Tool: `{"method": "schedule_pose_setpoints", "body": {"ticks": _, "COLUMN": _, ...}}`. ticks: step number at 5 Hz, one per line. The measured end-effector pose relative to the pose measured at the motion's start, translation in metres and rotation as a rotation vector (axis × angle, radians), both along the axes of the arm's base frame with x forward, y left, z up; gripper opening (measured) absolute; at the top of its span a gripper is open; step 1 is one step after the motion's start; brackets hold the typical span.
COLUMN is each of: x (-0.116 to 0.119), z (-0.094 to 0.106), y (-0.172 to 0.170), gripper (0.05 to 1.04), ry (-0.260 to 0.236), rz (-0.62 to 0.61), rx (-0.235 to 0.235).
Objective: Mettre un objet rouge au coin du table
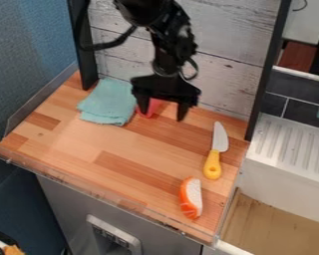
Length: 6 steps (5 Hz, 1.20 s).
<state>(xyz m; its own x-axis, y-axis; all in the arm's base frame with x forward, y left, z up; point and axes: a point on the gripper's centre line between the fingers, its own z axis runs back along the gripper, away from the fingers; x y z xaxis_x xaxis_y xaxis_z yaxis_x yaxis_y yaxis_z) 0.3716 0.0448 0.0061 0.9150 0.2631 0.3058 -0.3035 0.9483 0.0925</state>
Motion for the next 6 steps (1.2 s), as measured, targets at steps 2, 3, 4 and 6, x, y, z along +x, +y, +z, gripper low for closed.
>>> {"method": "schedule_pose_setpoints", "body": {"ticks": 2, "x": 0.028, "z": -0.016, "y": 0.032, "gripper": 1.000, "ry": 0.009, "rz": 0.008, "rx": -0.031}}
{"method": "schedule_pose_setpoints", "body": {"ticks": 3, "x": 0.043, "z": -0.024, "y": 0.038, "gripper": 1.000, "ry": 0.007, "rz": -0.018, "rx": -0.049}}
{"method": "schedule_pose_setpoints", "body": {"ticks": 4, "x": 0.046, "z": -0.031, "y": 0.051, "gripper": 1.000, "ry": 0.029, "rz": -0.004, "rx": -0.037}}
{"method": "schedule_pose_setpoints", "body": {"ticks": 6, "x": 0.055, "z": -0.054, "y": 0.058, "gripper": 0.946, "ry": 0.066, "rz": 0.001, "rx": -0.054}}
